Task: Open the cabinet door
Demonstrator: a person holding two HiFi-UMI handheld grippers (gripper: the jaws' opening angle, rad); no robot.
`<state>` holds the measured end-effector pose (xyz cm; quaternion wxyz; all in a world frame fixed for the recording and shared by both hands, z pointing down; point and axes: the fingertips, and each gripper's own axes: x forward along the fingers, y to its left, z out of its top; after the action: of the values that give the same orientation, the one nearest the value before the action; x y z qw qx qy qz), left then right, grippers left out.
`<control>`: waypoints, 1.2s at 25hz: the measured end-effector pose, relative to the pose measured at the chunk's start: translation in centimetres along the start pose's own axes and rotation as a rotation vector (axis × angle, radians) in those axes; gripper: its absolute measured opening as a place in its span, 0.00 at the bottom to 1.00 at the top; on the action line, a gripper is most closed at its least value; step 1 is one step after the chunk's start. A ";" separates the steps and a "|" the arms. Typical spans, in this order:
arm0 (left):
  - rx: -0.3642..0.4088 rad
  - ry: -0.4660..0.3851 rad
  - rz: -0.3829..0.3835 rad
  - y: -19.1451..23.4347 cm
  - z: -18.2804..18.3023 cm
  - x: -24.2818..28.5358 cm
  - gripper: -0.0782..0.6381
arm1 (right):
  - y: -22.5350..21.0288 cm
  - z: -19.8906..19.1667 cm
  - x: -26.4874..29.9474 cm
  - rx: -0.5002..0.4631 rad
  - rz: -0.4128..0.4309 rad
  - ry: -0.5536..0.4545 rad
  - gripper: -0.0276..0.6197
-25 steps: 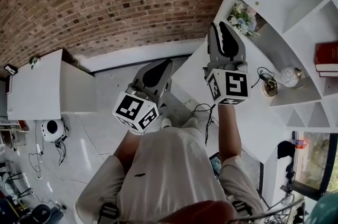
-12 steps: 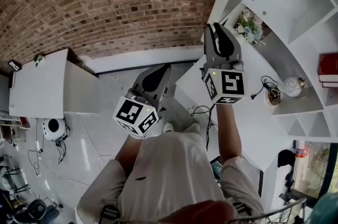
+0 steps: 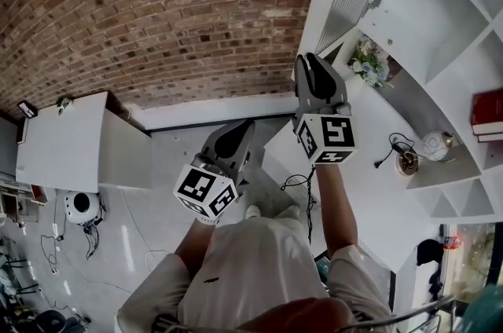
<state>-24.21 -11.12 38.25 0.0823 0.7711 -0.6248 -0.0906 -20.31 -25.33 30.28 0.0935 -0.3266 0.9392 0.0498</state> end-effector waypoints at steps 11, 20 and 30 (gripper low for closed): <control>-0.003 -0.002 -0.017 -0.8 -0.1 -0.7 0.12 | 0.5 0.1 -1.2 -0.023 0.015 -0.003 0.17; -0.003 -0.008 -0.054 -2.6 -0.2 -1.1 0.12 | 1.5 1.3 -5.4 -0.070 0.023 0.002 0.16; -0.018 -0.002 -0.093 -4.0 -0.7 -0.9 0.12 | 0.5 1.7 -10.9 -0.056 -0.016 -0.024 0.06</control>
<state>-20.48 -9.40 37.98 0.0844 0.7986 -0.5874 -0.1009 -12.04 -18.08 30.89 0.0959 -0.3361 0.9336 0.0791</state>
